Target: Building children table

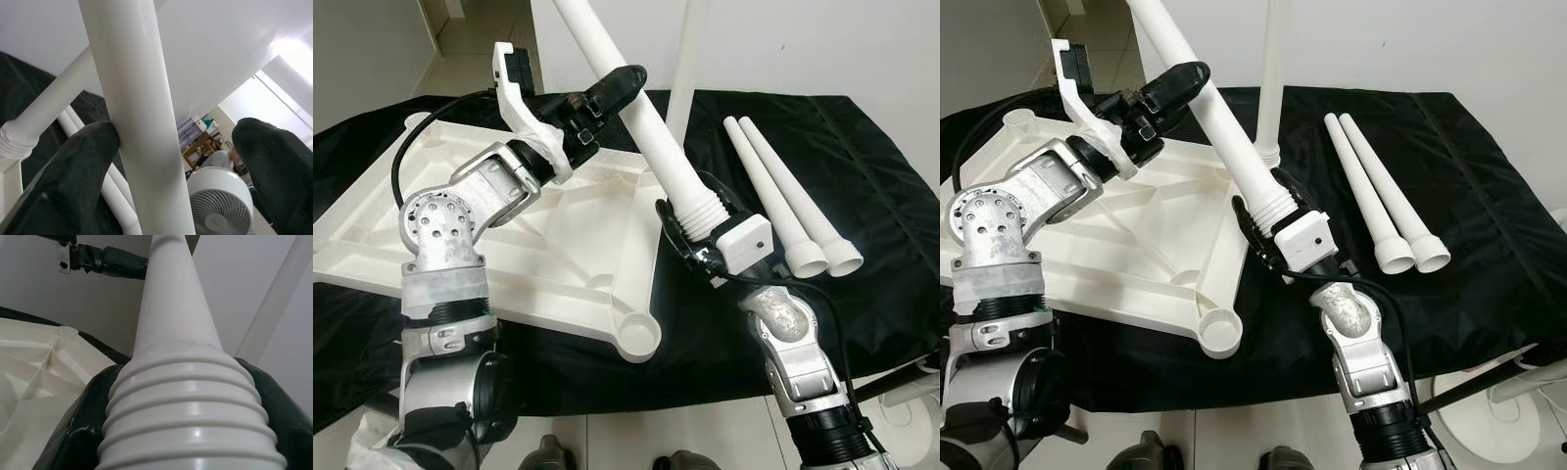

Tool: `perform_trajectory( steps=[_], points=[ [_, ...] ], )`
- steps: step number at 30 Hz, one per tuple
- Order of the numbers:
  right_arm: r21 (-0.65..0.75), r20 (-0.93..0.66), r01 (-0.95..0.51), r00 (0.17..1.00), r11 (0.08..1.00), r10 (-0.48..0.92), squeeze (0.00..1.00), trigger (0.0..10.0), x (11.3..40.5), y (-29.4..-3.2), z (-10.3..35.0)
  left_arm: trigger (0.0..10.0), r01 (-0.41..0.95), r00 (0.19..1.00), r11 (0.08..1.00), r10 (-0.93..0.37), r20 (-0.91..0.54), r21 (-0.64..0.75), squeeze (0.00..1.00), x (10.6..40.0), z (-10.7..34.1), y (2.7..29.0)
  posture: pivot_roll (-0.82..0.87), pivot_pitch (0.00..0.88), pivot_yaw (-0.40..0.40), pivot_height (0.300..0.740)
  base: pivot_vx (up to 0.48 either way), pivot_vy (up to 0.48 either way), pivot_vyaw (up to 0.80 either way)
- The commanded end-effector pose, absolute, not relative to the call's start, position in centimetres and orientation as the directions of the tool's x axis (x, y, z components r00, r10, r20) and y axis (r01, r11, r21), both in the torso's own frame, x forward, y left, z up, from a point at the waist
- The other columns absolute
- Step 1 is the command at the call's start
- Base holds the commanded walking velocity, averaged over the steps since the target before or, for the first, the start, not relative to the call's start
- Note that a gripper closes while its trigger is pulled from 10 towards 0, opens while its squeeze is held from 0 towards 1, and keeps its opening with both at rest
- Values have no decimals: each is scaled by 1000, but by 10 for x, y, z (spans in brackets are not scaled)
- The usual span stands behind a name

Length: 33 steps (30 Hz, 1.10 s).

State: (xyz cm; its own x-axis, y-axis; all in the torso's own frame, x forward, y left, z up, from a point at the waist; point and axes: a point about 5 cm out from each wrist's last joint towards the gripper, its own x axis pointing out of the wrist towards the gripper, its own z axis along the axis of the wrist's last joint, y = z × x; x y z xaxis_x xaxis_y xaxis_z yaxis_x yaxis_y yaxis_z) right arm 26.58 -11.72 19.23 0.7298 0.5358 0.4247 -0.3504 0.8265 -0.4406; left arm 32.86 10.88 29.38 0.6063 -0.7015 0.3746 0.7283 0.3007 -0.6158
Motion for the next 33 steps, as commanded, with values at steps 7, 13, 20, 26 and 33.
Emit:
perform_trajectory(
  steps=[7,13,20,26,33],
  points=[
    [-509,391,-387,692,769,607,0,10000,250,-108,182,10000,751,584,328,-736,343,-574,0,336,303,117,-110,15,69,740,0,0,0],
    [-522,401,-363,694,772,598,0,10000,245,-108,180,10000,732,600,341,-733,321,-590,0,341,304,121,-113,19,74,740,0,0,0],
    [-553,404,-322,703,769,585,0,10000,242,-111,175,7647,715,615,345,-724,313,-607,0,348,311,127,-110,24,78,740,0,0,0],
    [-573,408,-295,706,764,579,0,10000,241,-111,173,0,701,617,296,-709,342,-649,0,352,320,131,-107,27,80,740,0,0,0],
    [-587,412,-275,708,761,574,0,10000,241,-112,171,0,700,613,271,-702,361,-660,0,352,324,135,-103,29,82,740,0,0,0]
  ],
)
